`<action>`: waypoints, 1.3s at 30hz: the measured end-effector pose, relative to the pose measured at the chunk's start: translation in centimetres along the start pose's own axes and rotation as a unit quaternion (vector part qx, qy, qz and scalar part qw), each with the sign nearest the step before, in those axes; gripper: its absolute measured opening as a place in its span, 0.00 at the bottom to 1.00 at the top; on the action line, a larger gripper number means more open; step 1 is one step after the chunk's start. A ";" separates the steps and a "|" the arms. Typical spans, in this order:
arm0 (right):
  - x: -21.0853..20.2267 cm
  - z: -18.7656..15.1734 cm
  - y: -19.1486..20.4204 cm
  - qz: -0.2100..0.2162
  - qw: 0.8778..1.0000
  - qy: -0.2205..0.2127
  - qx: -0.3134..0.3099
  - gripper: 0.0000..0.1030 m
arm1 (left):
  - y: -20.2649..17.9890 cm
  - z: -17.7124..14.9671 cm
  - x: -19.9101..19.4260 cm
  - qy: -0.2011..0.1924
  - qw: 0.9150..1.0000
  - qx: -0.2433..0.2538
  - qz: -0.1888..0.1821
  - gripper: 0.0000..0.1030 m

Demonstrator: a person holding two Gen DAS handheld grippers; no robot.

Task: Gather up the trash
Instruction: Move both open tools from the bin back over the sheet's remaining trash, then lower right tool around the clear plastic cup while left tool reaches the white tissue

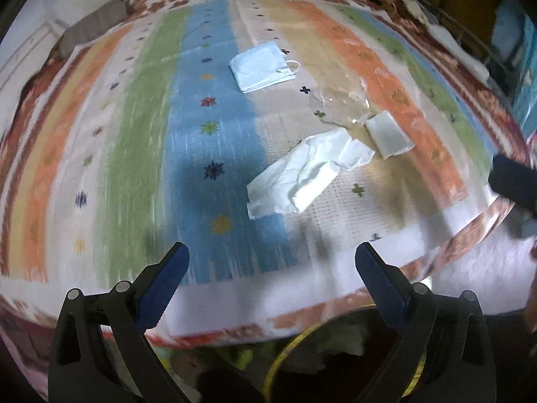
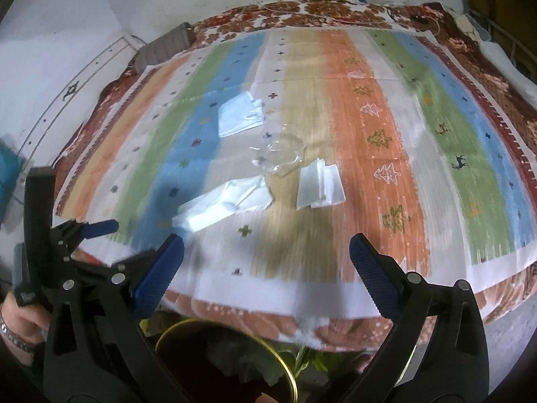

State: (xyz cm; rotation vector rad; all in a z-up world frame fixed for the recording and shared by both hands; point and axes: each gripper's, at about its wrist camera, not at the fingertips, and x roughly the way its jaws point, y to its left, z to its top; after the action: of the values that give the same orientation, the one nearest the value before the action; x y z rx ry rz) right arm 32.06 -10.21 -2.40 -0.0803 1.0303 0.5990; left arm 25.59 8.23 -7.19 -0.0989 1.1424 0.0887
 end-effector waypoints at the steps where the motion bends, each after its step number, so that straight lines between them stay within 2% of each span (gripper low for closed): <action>1: 0.6 0.4 -0.1 -0.003 1.000 0.002 0.001 0.91 | -0.1 0.1 0.3 -0.001 1.000 0.011 0.005 0.94; 3: 1.4 1.0 -0.3 -0.007 1.000 0.003 0.002 0.91 | 0.0 0.4 1.0 -0.004 1.000 0.027 0.010 0.94; 8: 3.2 2.5 -0.8 -0.002 1.000 0.000 0.013 0.91 | 0.9 1.3 1.8 -0.014 1.000 0.024 -0.002 0.94; 11: 4.3 3.3 -1.0 0.000 1.000 -0.002 0.021 0.91 | 1.2 1.7 2.6 -0.016 1.000 0.024 -0.013 0.94; 14: 5.6 4.2 -1.2 0.005 0.999 -0.001 0.034 0.91 | 1.2 2.0 3.4 -0.001 0.999 0.024 -0.043 0.94; 18: 7.4 5.3 -0.9 0.009 0.999 0.002 0.042 0.91 | 1.7 2.7 4.0 0.002 0.998 -0.010 -0.065 0.93; 25: 10.3 7.0 0.1 0.004 0.999 0.009 0.040 0.91 | 1.1 3.2 5.1 0.003 0.997 0.004 -0.076 0.93; 29: 12.2 8.0 0.4 0.004 0.999 0.012 0.048 0.91 | 2.0 3.5 5.7 0.011 0.994 -0.036 -0.104 0.93; 34: 14.4 9.0 0.6 0.001 0.998 0.023 0.064 0.91 | 1.6 3.3 5.9 0.004 0.995 -0.025 -0.100 0.93; 39: 16.1 9.6 0.7 -0.012 0.998 0.034 0.052 0.91 | 1.9 3.2 7.3 0.025 0.996 -0.027 -0.084 0.93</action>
State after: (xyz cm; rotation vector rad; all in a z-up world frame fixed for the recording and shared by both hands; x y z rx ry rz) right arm 45.18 0.52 -10.45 -0.0211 1.1239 0.5231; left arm 31.27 10.65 -12.62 -0.2463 1.1781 -0.0331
